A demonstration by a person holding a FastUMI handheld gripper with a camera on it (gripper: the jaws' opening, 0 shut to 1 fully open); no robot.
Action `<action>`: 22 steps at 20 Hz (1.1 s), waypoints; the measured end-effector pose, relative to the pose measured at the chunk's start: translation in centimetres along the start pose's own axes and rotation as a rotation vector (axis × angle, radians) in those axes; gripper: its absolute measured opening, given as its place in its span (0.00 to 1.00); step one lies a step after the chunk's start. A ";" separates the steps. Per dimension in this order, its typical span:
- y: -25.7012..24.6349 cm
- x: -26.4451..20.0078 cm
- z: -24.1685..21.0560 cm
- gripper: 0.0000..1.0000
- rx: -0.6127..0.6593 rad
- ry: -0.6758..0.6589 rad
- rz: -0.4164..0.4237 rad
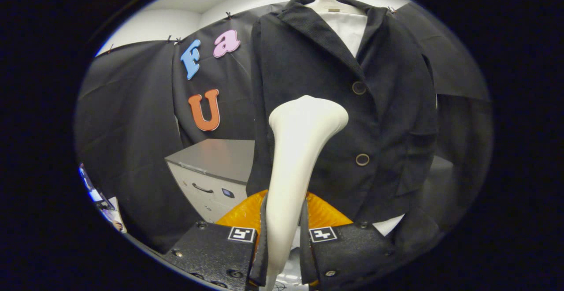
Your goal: Iron the clothes twice with a garment steamer, once on the left side and once on the right side.
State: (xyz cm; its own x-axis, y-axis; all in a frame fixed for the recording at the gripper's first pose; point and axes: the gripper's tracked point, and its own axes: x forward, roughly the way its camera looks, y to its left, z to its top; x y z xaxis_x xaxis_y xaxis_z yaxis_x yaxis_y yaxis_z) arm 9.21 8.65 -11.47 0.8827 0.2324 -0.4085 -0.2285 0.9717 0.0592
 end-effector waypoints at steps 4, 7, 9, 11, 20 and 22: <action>-0.3 0.0 -3.4 0.32 0.006 0.045 -0.012; -0.6 -0.3 -5.9 0.32 0.000 0.078 -0.028; -0.7 -0.3 -7.9 0.32 0.003 0.110 -0.030; -0.7 -0.4 -10.1 0.32 0.002 0.145 -0.033; -1.9 -0.6 -19.5 0.32 0.059 0.307 -0.085; -2.0 -0.9 -20.3 0.32 0.095 0.349 -0.088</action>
State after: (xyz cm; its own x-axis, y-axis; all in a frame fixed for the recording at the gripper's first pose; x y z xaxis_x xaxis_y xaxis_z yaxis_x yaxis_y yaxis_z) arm 0.53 5.69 -29.69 0.7003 0.1359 -0.7008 -0.1049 0.9906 0.0874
